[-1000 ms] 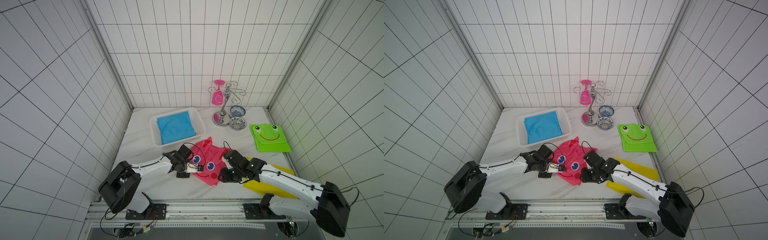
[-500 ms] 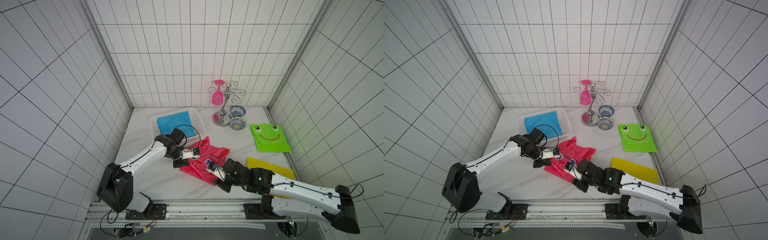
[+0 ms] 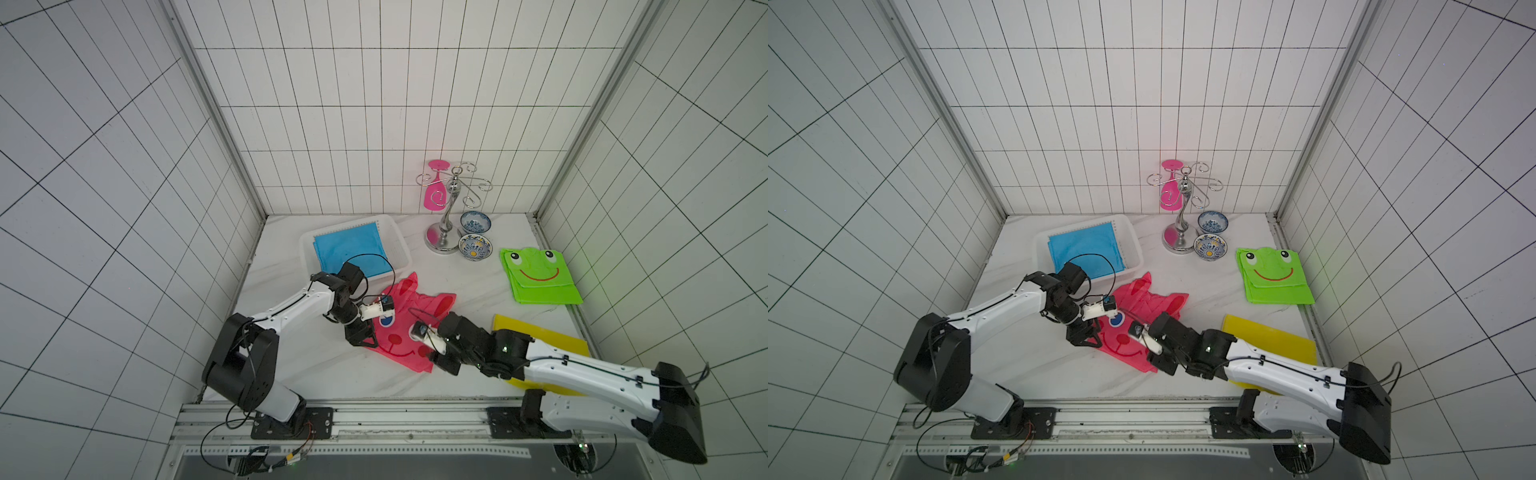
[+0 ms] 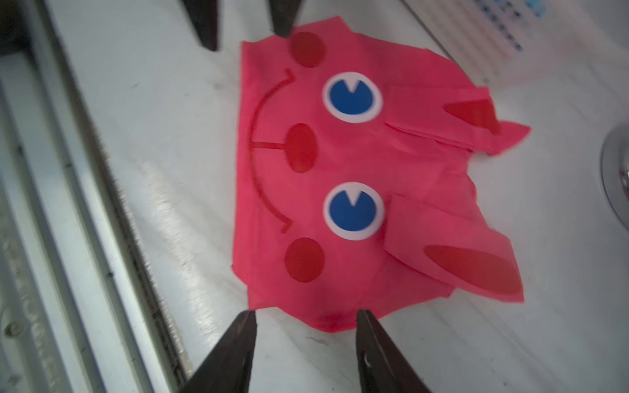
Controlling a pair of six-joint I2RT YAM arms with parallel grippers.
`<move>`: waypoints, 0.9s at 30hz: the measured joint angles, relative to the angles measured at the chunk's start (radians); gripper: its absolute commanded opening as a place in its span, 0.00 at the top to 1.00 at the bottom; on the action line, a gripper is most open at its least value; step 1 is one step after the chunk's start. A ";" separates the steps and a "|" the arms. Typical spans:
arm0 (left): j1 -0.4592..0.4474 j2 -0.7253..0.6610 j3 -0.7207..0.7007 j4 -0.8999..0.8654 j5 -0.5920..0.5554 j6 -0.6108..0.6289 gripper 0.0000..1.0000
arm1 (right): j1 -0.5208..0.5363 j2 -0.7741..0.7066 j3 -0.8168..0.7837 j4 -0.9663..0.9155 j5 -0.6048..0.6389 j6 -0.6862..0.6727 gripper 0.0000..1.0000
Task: Put the folded raincoat in the basket
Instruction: Adjust the raincoat at the center of the board.
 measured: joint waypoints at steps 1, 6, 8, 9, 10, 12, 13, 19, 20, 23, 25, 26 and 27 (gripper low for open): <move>0.018 -0.008 -0.003 0.011 0.002 -0.002 0.40 | -0.065 0.005 0.002 0.000 -0.010 0.089 0.50; 0.024 -0.143 -0.132 0.144 -0.011 -0.003 0.35 | -0.219 0.008 0.000 -0.013 -0.053 0.562 0.50; 0.018 -0.185 -0.193 0.196 -0.021 -0.002 0.34 | -0.227 0.004 -0.009 -0.011 -0.074 0.676 0.50; 0.014 -0.197 -0.222 0.226 -0.026 0.001 0.34 | -0.231 0.005 -0.015 -0.012 -0.084 0.716 0.50; 0.008 -0.203 -0.247 0.255 -0.037 0.004 0.34 | -0.238 0.006 -0.021 -0.012 -0.092 0.741 0.50; -0.014 -0.203 -0.295 0.316 -0.077 0.014 0.34 | -0.270 0.038 -0.025 -0.014 -0.121 0.790 0.53; -0.032 -0.200 -0.314 0.340 -0.105 0.022 0.34 | -0.288 0.069 -0.025 -0.010 -0.143 0.806 0.54; -0.093 -0.152 -0.337 0.405 -0.192 0.055 0.34 | -0.351 0.260 -0.029 0.012 -0.264 0.838 0.55; -0.094 -0.147 -0.338 0.407 -0.198 0.063 0.34 | -0.355 0.278 -0.033 0.024 -0.286 0.844 0.56; -0.097 -0.137 -0.343 0.418 -0.224 0.094 0.34 | -0.356 0.335 -0.051 0.071 -0.354 0.869 0.70; -0.099 -0.137 -0.349 0.425 -0.246 0.111 0.34 | -0.359 0.351 -0.051 0.104 -0.384 0.878 0.85; -0.099 -0.137 -0.351 0.427 -0.255 0.117 0.34 | -0.360 0.359 -0.051 0.111 -0.394 0.882 0.91; -0.099 -0.137 -0.352 0.429 -0.264 0.123 0.34 | -0.362 0.368 -0.051 0.115 -0.402 0.883 0.99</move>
